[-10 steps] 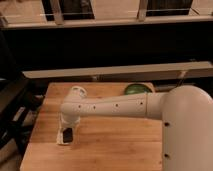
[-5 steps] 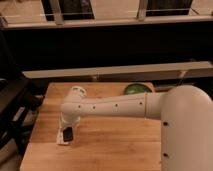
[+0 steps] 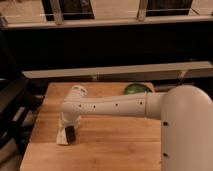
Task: Place the eraser on the white sponge
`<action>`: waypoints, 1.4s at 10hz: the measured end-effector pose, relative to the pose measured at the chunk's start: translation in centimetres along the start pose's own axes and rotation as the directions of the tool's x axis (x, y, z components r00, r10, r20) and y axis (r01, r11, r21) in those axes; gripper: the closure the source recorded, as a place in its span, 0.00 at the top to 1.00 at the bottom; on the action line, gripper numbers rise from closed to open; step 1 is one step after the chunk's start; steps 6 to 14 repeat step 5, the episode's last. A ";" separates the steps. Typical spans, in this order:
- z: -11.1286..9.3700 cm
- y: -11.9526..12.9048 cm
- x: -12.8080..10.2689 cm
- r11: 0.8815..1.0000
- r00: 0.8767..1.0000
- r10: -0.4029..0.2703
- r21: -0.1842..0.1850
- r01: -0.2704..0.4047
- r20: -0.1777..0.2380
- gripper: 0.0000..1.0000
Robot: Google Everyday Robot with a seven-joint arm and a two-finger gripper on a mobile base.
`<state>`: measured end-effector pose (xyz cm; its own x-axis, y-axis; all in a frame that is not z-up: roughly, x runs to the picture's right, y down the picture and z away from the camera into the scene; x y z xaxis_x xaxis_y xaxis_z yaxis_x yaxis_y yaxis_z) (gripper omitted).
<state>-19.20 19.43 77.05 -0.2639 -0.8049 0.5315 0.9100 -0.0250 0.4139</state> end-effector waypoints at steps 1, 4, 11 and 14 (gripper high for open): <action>0.0 0.0 0.1 1.000 1.000 -0.009 -0.001 0.009 -0.001 0.75; 0.2 0.0 0.2 1.000 1.000 -0.029 0.005 0.029 -0.007 0.79; 0.4 0.3 0.2 1.000 1.000 -0.026 0.009 0.026 -0.012 0.80; 0.4 0.3 0.2 1.000 1.000 -0.026 0.009 0.026 -0.012 0.80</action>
